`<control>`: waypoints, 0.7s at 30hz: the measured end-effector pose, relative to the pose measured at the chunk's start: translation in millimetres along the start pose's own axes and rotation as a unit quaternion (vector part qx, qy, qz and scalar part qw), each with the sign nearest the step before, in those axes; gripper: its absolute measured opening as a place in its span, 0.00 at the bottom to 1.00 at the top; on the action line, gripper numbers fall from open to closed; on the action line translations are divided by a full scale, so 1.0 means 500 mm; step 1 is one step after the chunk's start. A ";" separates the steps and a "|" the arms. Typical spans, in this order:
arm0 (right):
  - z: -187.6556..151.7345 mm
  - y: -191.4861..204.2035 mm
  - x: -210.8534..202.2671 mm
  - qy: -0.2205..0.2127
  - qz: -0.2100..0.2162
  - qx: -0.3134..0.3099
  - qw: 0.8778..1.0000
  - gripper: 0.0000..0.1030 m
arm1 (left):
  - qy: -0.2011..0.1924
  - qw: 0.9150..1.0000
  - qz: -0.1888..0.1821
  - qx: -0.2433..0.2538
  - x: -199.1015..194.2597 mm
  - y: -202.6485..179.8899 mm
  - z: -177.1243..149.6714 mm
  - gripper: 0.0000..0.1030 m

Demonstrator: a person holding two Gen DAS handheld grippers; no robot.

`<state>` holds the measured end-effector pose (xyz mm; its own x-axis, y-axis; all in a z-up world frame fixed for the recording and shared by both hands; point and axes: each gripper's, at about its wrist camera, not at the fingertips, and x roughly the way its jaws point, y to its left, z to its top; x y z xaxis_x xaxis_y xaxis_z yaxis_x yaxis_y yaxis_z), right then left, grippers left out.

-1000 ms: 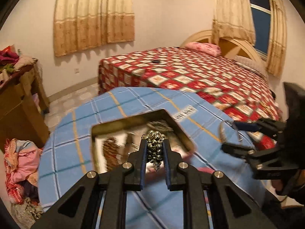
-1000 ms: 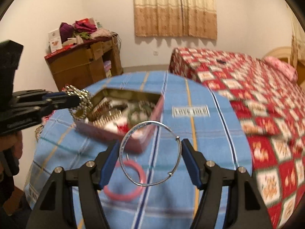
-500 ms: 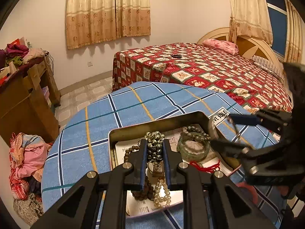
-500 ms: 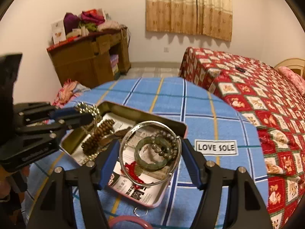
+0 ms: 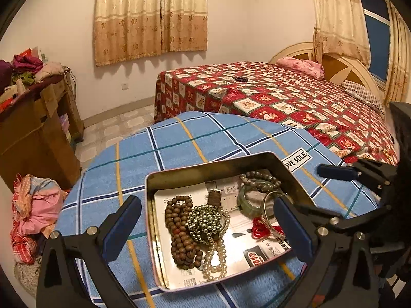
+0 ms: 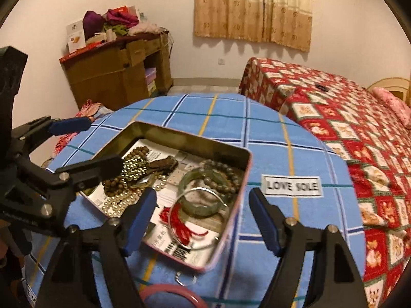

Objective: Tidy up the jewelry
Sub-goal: 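Drop the gold beads into the tin with the left tool while the right tool drops the silver bangle in, then grasp the pink bangle with the left tool while the right tool grasps the small silver ring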

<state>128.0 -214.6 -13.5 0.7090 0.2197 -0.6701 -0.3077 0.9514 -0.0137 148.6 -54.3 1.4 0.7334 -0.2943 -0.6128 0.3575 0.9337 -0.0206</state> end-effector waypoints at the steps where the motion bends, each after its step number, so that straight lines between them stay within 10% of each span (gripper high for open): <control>1: 0.000 0.000 0.000 0.000 0.000 0.000 1.000 0.75 | -0.002 1.000 -0.003 -0.002 -0.008 0.000 -0.001 0.99; 8: -0.125 -0.049 -0.043 0.050 -0.104 -0.004 0.993 0.75 | -0.010 1.000 0.009 0.012 -0.079 -0.031 -0.067 0.99; 21: -0.196 0.055 -0.041 0.081 -0.073 -0.055 0.993 0.75 | 0.042 0.999 0.005 0.007 -0.074 -0.076 -0.164 0.99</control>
<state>42.9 -214.0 -72.7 0.6423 0.0357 -0.7656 -0.2838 0.9390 -0.1943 60.4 -62.1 -40.1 0.6863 -0.2661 -0.6769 0.3593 0.9332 -0.0026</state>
